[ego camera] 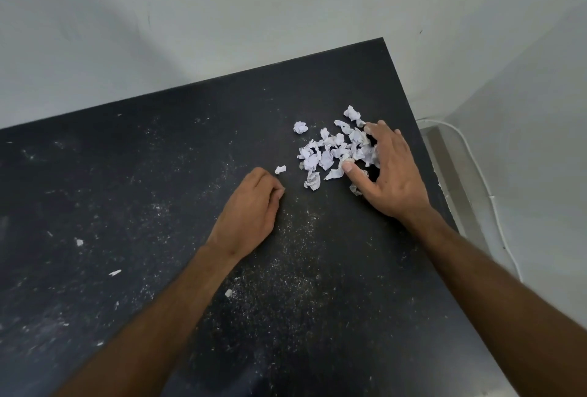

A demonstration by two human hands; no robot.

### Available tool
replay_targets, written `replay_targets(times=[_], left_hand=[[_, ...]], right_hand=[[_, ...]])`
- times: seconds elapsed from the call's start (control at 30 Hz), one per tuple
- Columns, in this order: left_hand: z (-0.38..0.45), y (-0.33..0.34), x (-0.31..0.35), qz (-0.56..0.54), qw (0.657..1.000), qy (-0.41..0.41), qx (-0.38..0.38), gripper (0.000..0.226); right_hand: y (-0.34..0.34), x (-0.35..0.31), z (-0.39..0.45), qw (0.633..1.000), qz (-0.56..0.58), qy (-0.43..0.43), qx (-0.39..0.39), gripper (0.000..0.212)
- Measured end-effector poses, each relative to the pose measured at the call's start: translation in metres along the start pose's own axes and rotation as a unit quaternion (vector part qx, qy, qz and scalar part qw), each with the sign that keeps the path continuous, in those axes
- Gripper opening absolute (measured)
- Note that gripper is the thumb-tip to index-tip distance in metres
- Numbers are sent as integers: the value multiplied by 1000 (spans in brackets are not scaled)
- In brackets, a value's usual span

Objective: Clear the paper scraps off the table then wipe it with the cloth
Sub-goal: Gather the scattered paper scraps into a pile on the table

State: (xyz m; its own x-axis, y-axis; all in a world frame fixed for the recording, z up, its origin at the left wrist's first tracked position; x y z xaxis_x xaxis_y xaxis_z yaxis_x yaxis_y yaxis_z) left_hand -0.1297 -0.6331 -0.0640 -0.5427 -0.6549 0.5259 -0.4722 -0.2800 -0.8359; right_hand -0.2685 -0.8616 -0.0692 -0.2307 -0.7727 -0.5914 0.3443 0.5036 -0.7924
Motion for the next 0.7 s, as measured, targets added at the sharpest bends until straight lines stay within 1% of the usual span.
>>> replay_targets(times=[0.13,0.17,0.27,0.3,0.43,0.53,0.7], left_hand=[[16,-5,-4,-36,998,-41,28,14],[19,-5,-4,-35,998,-43,28,15],[27,2,-5,-2,1000,-27,2,32],[28,5,-6,12,1000,-21,0,32],[40,6,-4,17,999,-15,29,16],[51,4,-1,7,999,-10,40,15],[79,-2,3,-48,996,-25,74,11]], right_hand=[[0,-1,0,1000,-2,10,-9,79],[-1,-2,0,1000,0,11,-9,80],[-1,-2,1,1000,6,15,-5,81],[-2,-2,1,1000,9,19,-7,81],[-2,-3,1,1000,8,18,-7,81],[-2,-2,1,1000,8,14,-1,80],[0,-1,1,1000,9,10,4,79]])
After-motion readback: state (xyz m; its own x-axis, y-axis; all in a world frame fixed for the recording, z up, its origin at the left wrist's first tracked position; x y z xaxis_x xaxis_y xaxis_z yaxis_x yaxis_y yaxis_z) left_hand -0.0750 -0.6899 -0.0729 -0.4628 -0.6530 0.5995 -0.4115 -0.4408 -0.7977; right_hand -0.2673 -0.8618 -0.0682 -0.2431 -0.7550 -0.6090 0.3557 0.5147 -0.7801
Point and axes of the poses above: each hand's wrist, its own z-axis towards the middle knuckle, its own y-axis out of the palm, x = y × z, the point moved 1 cm from there along z, towards the middle knuckle, and after that the axes turned 15 degrees about -y, right-handed, at the moved point
